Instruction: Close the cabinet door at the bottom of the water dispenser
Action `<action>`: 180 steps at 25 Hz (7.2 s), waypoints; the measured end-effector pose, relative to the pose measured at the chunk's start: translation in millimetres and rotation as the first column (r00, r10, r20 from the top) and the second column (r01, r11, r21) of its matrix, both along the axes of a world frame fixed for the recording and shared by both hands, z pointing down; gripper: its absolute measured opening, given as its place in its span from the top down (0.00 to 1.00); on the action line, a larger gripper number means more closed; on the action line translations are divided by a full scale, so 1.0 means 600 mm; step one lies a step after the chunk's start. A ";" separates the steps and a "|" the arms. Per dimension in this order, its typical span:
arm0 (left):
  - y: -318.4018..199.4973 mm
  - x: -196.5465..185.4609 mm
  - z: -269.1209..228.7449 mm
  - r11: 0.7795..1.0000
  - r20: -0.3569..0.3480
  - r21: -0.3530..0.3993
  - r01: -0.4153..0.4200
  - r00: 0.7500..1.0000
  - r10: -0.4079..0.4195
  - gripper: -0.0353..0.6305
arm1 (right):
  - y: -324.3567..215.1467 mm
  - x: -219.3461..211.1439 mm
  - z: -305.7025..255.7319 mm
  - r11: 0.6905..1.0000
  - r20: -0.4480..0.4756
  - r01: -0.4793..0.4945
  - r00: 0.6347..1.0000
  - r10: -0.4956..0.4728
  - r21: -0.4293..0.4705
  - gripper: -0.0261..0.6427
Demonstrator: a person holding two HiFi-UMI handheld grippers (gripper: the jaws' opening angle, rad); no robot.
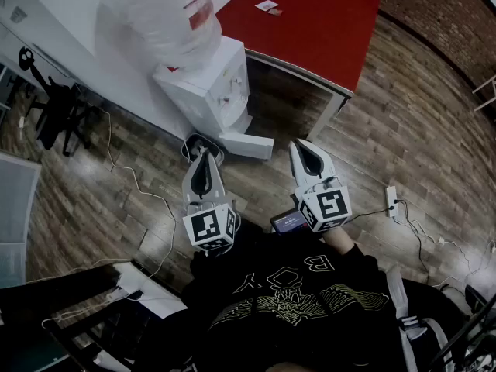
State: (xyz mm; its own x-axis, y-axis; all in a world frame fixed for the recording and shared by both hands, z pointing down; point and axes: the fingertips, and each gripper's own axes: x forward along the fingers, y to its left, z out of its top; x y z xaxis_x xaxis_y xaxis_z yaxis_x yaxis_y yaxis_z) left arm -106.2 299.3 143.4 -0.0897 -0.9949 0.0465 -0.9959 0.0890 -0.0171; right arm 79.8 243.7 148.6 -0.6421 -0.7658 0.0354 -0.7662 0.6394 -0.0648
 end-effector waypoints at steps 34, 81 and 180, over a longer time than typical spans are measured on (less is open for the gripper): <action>-0.388 -0.056 0.024 0.999 0.058 -0.044 -0.027 0.998 0.030 0.94 | -0.368 -0.049 0.035 0.999 -0.107 0.043 0.993 -0.044 -0.015 0.96; -0.480 -0.023 0.589 0.919 -0.093 -0.387 -0.071 0.995 0.038 0.94 | -0.320 -0.127 1.028 0.752 -0.501 0.202 0.634 -0.589 -0.628 0.80; -0.442 -0.104 -0.041 0.998 -0.036 0.068 -0.001 0.999 0.003 0.94 | -0.434 -0.188 -0.047 0.993 -0.042 0.069 0.997 -0.066 0.094 0.96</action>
